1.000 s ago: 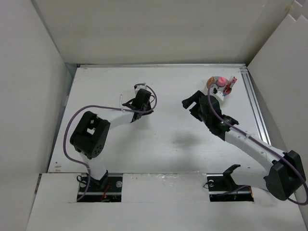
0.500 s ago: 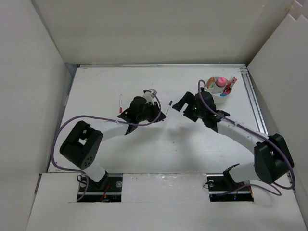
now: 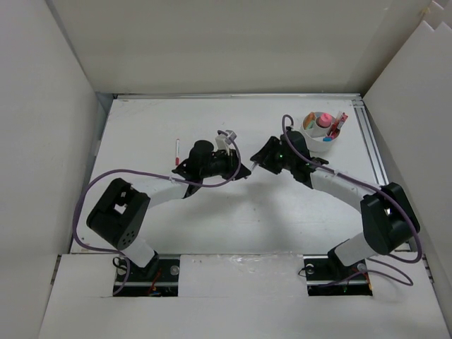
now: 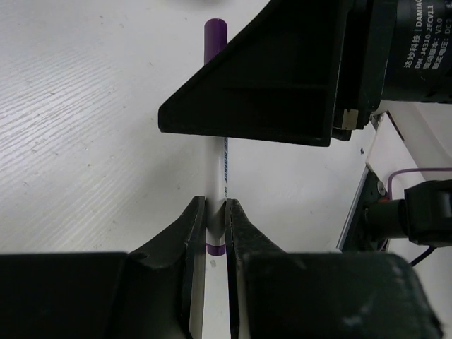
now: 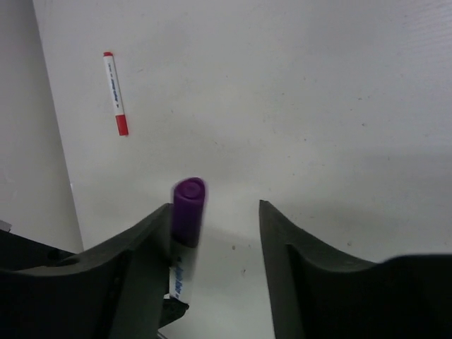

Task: Sort the stationery into containers
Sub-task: Pick up the pen from the center of the board, then place the pen in the storage box.

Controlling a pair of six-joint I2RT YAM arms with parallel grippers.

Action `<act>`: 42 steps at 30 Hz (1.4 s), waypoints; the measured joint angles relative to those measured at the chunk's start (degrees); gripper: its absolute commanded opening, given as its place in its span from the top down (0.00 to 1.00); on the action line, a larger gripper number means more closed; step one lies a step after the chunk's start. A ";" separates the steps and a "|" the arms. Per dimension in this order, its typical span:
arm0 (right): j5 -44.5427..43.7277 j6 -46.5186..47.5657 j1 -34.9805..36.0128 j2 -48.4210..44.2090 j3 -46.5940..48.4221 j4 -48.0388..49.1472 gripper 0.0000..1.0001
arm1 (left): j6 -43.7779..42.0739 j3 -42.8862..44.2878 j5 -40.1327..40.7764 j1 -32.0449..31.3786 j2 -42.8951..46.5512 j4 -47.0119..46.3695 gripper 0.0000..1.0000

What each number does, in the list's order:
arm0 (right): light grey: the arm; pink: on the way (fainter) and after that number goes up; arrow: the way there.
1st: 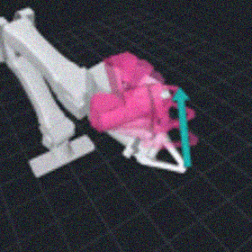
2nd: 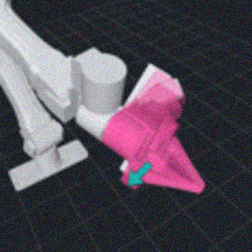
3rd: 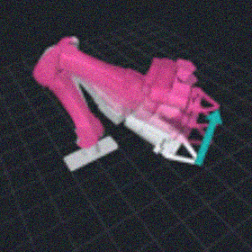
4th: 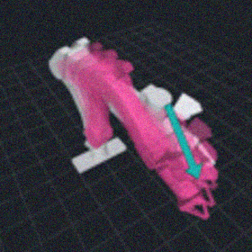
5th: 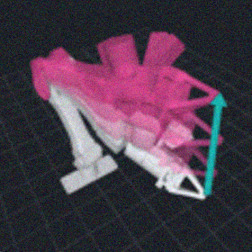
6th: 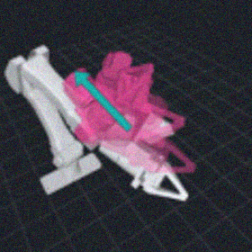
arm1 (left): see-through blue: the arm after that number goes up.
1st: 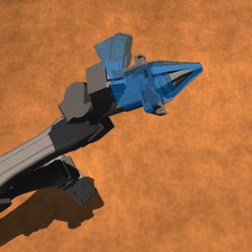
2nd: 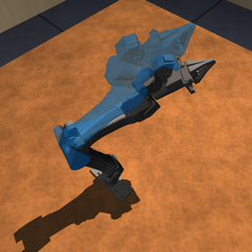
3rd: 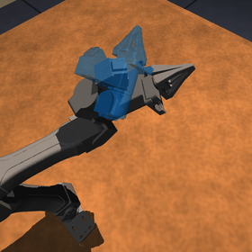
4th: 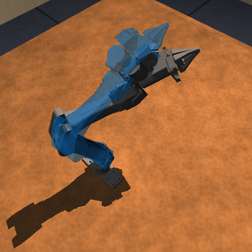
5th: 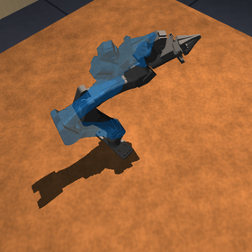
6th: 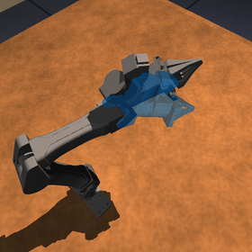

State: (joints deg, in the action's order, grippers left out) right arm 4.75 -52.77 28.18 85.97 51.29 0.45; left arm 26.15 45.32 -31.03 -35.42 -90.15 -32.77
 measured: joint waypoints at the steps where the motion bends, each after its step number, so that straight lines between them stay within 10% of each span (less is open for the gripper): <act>1: 0.02 -0.11 0.00 0.00 0.07 0.04 0.52 | -0.11 0.00 -0.28 -0.11 0.00 -0.02 1.00; 7: 0.09 -0.96 0.02 0.00 1.29 0.79 0.82 | -0.42 0.00 -1.70 -0.28 -0.48 -0.72 1.00; 15: -4.07 -0.96 0.39 -0.11 1.53 1.01 0.91 | -0.83 -0.33 -2.05 -0.46 -0.83 -1.95 0.41; 31: -51.41 -6.88 -15.80 1.40 18.58 -11.69 0.90 | 0.37 -4.48 1.51 -0.46 5.64 -3.39 0.41; 42: -63.80 -12.87 -19.58 18.84 32.79 -25.86 0.89 | 2.32 -5.25 1.55 -0.48 6.34 -3.82 0.43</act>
State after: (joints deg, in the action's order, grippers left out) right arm -59.05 -65.65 8.60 104.81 84.07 -25.41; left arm 28.47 40.07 -29.47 -35.90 -83.81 -36.60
